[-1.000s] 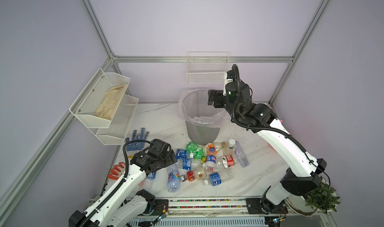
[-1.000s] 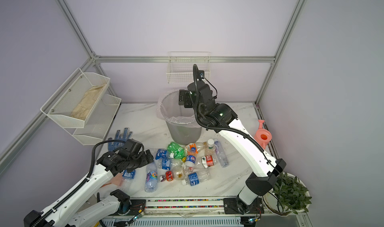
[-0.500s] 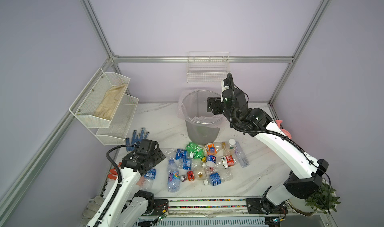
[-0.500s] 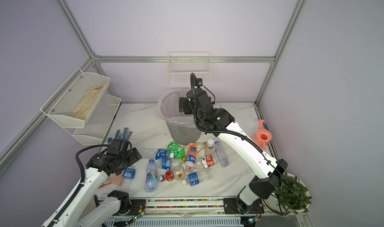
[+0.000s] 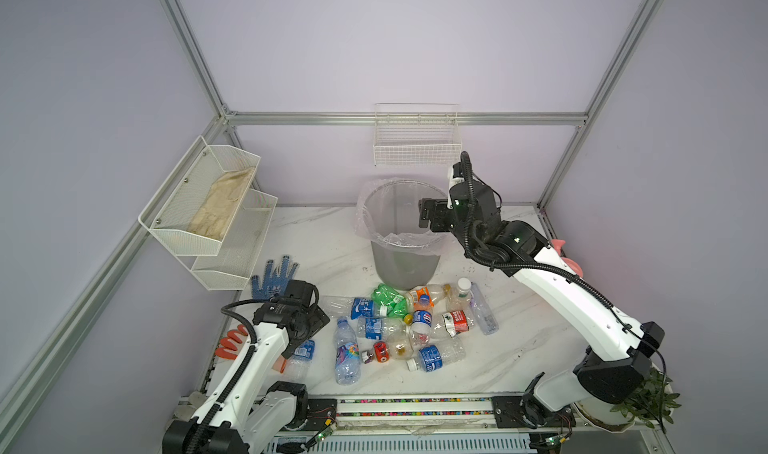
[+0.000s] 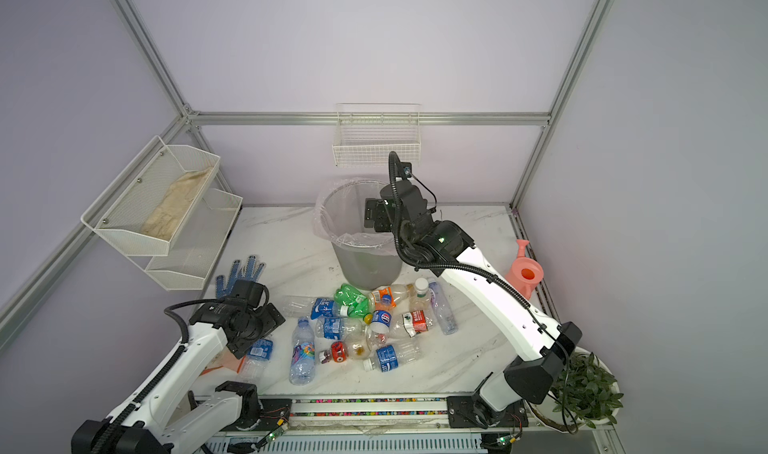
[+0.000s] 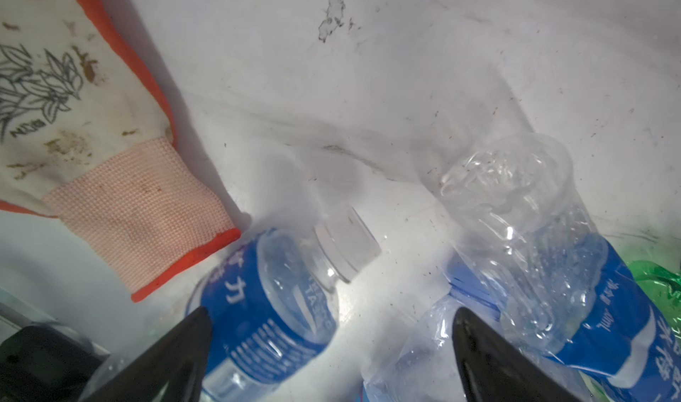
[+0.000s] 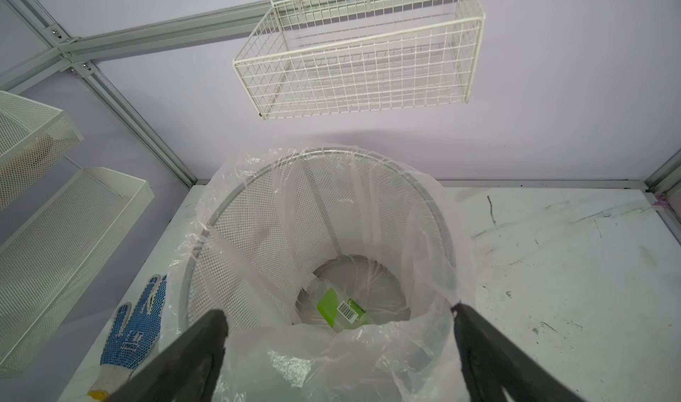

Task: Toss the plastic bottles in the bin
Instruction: 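Lower the left gripper onto a blue-label water bottle's white cap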

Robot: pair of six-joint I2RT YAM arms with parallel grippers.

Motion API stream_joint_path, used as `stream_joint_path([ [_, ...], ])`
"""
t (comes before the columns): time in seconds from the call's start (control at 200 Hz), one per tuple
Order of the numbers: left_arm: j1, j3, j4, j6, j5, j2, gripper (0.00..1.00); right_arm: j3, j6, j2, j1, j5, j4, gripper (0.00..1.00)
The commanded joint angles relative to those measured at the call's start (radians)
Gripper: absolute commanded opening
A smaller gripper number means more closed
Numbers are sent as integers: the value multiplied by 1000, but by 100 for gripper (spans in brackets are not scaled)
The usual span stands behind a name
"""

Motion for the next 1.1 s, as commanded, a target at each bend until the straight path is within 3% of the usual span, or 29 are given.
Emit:
stream_joint_path([
  [0.0, 3, -48, 10, -49, -23, -17, 100, -16, 21, -11, -6, -16, 32, 98],
  [0.375, -21, -82, 73, -20, 93, 25, 98, -53, 33, -27, -16, -32, 50, 97],
  [0.69, -153, -51, 58, -37, 102, 20, 96, -60, 32, -22, -19, -45, 58, 98],
  [1.095, -214, -123, 63, -70, 59, 38, 95, -85, 39, -29, -30, -52, 71, 97],
])
